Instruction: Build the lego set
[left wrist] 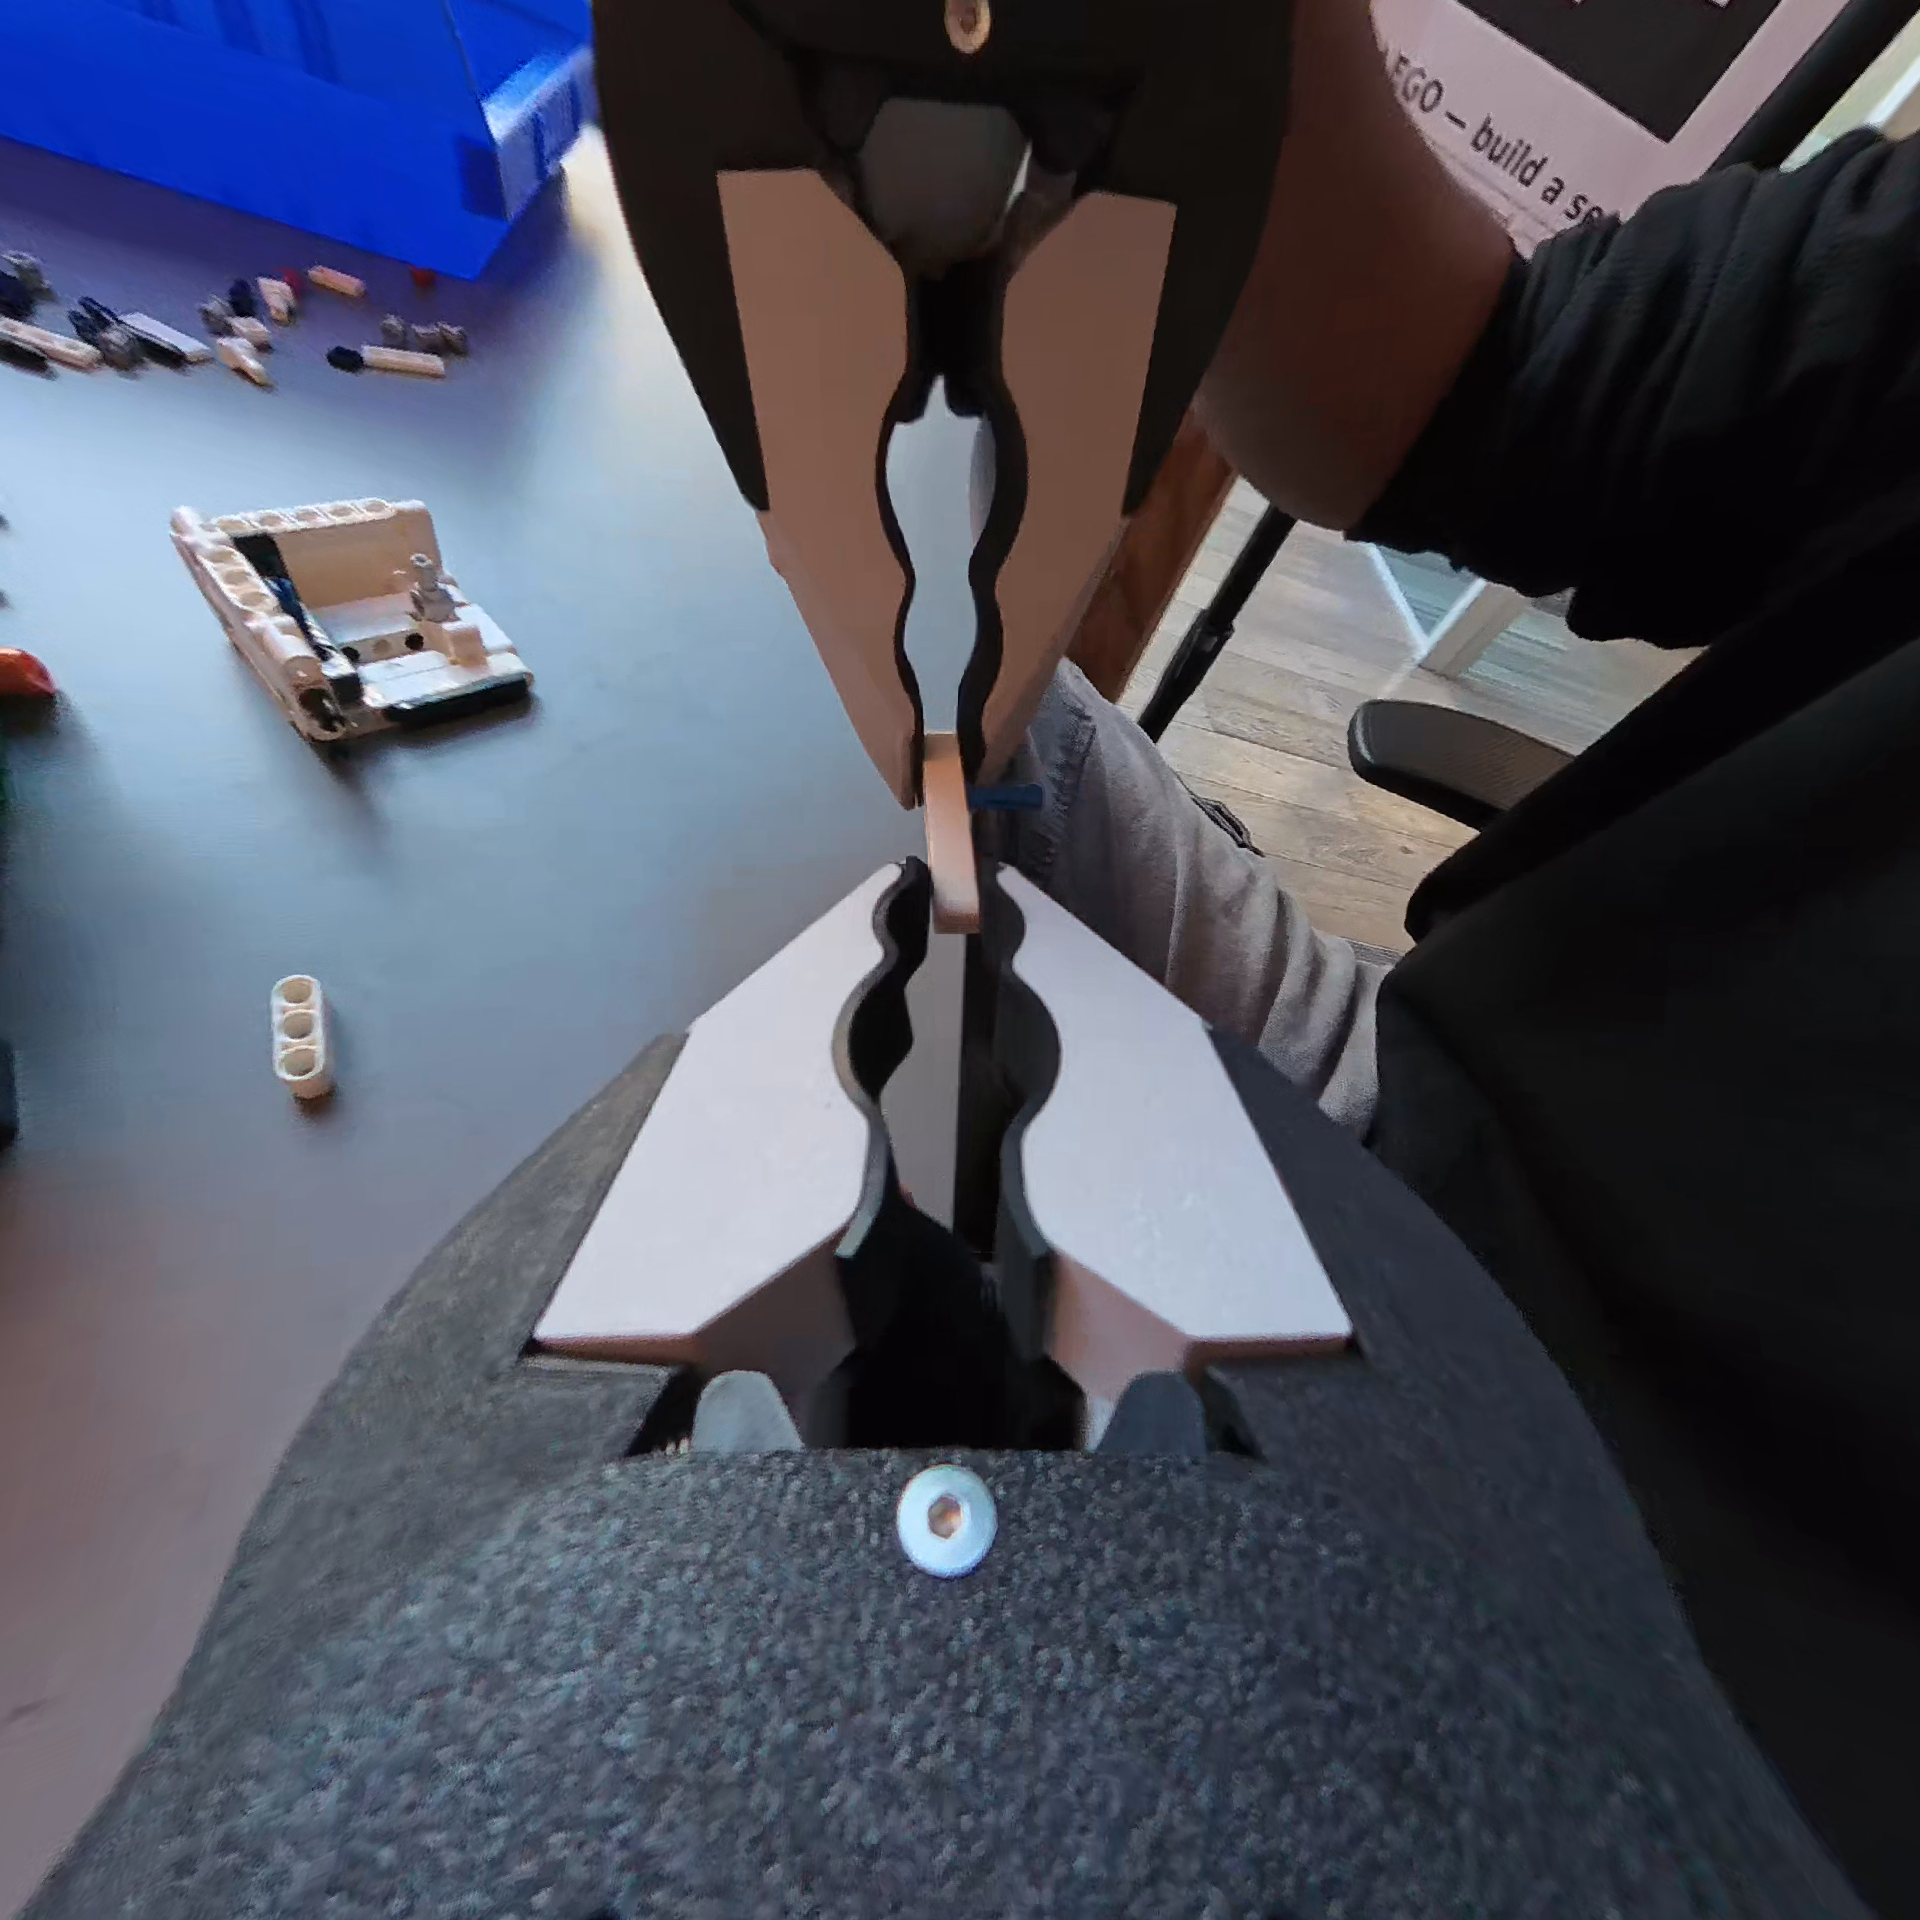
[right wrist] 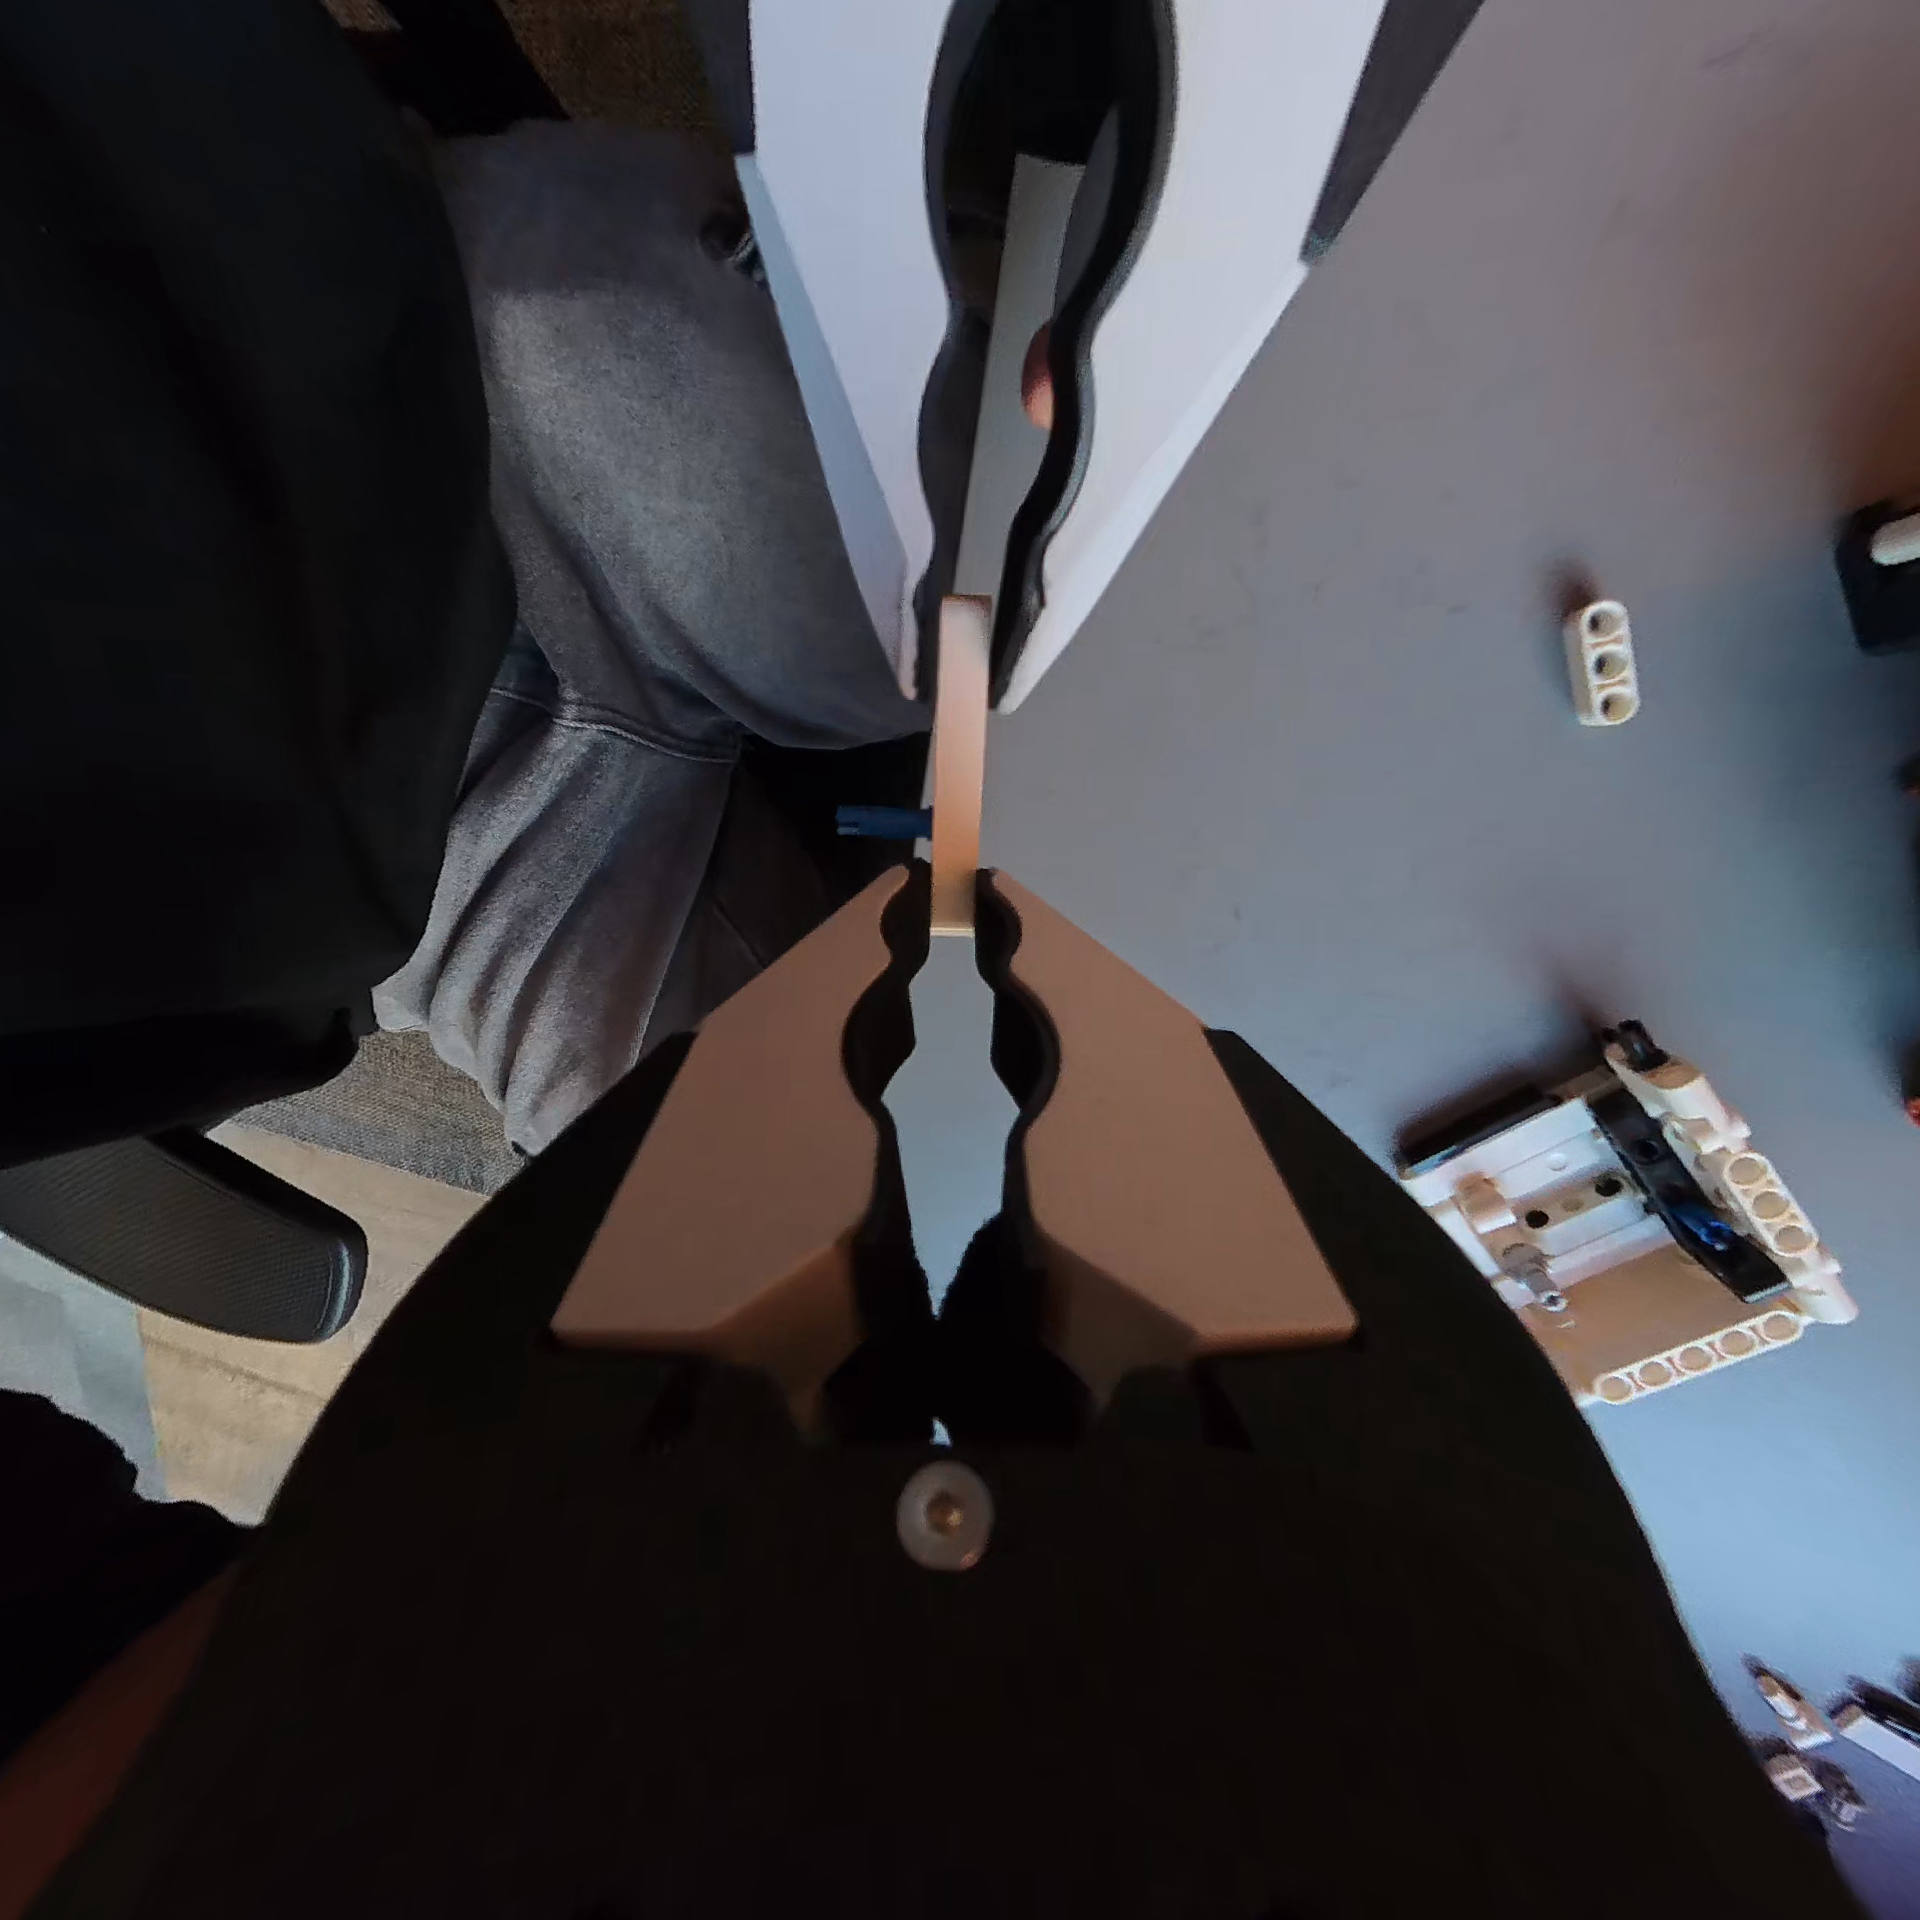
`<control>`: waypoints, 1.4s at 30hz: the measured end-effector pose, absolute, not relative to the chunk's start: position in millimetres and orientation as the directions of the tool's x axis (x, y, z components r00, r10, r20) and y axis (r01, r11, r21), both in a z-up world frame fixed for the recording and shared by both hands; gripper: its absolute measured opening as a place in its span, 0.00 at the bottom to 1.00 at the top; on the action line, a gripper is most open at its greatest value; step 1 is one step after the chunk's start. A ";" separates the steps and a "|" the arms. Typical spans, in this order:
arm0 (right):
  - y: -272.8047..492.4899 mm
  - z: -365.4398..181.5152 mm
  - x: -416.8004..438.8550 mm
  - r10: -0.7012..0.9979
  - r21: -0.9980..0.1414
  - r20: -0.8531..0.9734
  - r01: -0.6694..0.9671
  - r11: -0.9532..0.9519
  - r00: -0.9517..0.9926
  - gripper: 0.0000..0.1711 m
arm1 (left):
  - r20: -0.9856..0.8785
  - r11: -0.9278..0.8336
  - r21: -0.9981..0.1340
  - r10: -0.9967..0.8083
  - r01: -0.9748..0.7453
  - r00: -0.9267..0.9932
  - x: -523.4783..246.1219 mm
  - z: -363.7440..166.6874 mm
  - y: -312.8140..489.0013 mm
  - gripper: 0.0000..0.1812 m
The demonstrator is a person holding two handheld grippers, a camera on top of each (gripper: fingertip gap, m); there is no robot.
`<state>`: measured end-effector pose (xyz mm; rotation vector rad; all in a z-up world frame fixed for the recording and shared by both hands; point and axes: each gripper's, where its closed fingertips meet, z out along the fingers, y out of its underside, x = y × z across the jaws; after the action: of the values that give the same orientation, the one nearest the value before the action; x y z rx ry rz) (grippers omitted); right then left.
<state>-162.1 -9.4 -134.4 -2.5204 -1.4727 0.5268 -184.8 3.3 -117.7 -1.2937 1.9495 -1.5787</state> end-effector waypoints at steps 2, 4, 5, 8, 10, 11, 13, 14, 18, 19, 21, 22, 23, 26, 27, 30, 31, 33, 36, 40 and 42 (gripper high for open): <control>-6.7 -130.1 -161.9 0.864 -0.350 -0.216 0.790 -0.503 0.455 0.04 | 0.299 -0.052 -0.904 -0.786 -0.424 -0.541 -184.3 -112.7 4.9 0.04; -7.6 -126.7 -162.8 0.870 -0.371 -0.217 0.787 -0.493 0.443 0.04 | 0.333 -0.086 -0.902 -0.763 -0.423 -0.555 -184.7 -108.9 2.8 0.05; -7.0 -126.0 -161.9 0.875 -0.375 -0.203 0.790 -0.485 0.440 0.04 | 0.340 -0.093 -0.900 -0.761 -0.426 -0.553 -184.1 -108.7 3.0 0.05; -4.3 -121.2 -160.7 0.885 -0.409 -0.171 0.786 -0.463 0.432 0.04 | 0.352 -0.115 -0.901 -0.757 -0.418 -0.550 -182.9 -106.1 5.8 0.05; -3.6 -112.2 -164.4 0.881 -0.473 -0.195 0.745 -0.470 0.431 0.04 | 0.381 -0.156 -0.899 -0.738 -0.409 -0.557 -183.5 -101.1 9.0 0.04; -0.5 -107.4 -165.3 0.878 -0.512 -0.198 0.717 -0.472 0.437 0.04 | 0.398 -0.183 -0.897 -0.729 -0.402 -0.557 -183.4 -98.2 11.3 0.04; 5.1 -98.1 -167.6 0.871 -0.596 -0.220 0.646 -0.477 0.440 0.05 | 0.431 -0.230 -0.890 -0.707 -0.393 -0.561 -183.9 -93.4 15.1 0.04; 9.0 -93.3 -168.4 0.870 -0.644 -0.225 0.603 -0.471 0.440 0.05 | 0.447 -0.257 -0.885 -0.698 -0.388 -0.559 -183.6 -91.0 17.3 0.04; 29.0 -71.2 -169.1 0.836 -0.818 -0.302 0.325 -0.474 0.459 0.05 | 0.522 -0.389 -0.853 -0.653 -0.349 -0.548 -181.1 -78.8 31.1 0.04; 34.4 -69.0 -167.7 0.824 -0.841 -0.315 0.263 -0.472 0.471 0.05 | 0.539 -0.419 -0.842 -0.648 -0.340 -0.538 -179.7 -77.4 35.8 0.04; 46.9 -60.7 -165.0 0.794 -0.882 -0.348 0.114 -0.458 0.498 0.05 | 0.562 -0.475 -0.825 -0.635 -0.305 -0.530 -177.6 -71.5 44.1 0.04; 50.3 -57.1 -165.0 0.786 -0.892 -0.366 0.055 -0.449 0.498 0.05 | 0.570 -0.495 -0.818 -0.629 -0.293 -0.529 -176.8 -69.4 46.8 0.04; 53.4 -55.2 -164.1 0.780 -0.898 -0.374 0.015 -0.440 0.502 0.05 | 0.576 -0.513 -0.812 -0.628 -0.278 -0.523 -175.8 -67.8 49.6 0.04; 59.4 -50.8 -157.5 0.759 -0.910 -0.372 -0.049 -0.412 0.534 0.06 | 0.576 -0.545 -0.808 -0.647 -0.226 -0.500 -173.4 -63.8 59.0 0.04; 61.0 -49.0 -152.4 0.745 -0.915 -0.363 -0.066 -0.397 0.560 0.08 | 0.573 -0.552 -0.809 -0.662 -0.203 -0.483 -173.1 -63.1 64.4 0.04; 55.8 -52.9 -130.1 0.658 -0.927 -0.314 -0.072 -0.368 0.684 0.14 | 0.531 -0.533 -0.837 -0.737 -0.125 -0.418 -174.0 -61.5 81.6 0.04; 50.4 -56.4 -119.5 0.607 -0.932 -0.281 -0.061 -0.357 0.743 0.15 | 0.493 -0.500 -0.861 -0.780 -0.090 -0.386 -174.8 -60.7 87.2 0.04; 31.3 -58.0 -91.7 0.475 -0.949 -0.215 -0.067 -0.308 0.854 0.15 | 0.404 -0.415 -0.909 -0.859 -0.035 -0.314 -176.3 -60.1 96.5 0.04; -17.1 -69.2 -7.2 0.106 -0.956 -0.132 -0.099 -0.275 0.985 0.15 | 0.368 -0.379 -0.925 -0.891 -0.009 -0.264 -175.8 -59.9 102.5 0.04; -112.6 -110.8 104.1 -0.242 -0.912 0.014 -0.087 -0.402 0.970 0.12 | 0.385 -0.391 -0.920 -0.879 -0.036 -0.280 -169.0 -62.5 98.8 0.04; -139.3 -127.6 125.7 -0.206 -0.882 0.077 -0.030 -0.471 0.975 0.11 | 0.369 -0.381 -0.924 -0.875 -0.025 -0.313 -167.6 -59.6 91.8 0.04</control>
<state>125.7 -139.3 -127.6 -2.0550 0.1669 -0.2083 -167.6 91.8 -59.6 -1.2959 1.2027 -1.7611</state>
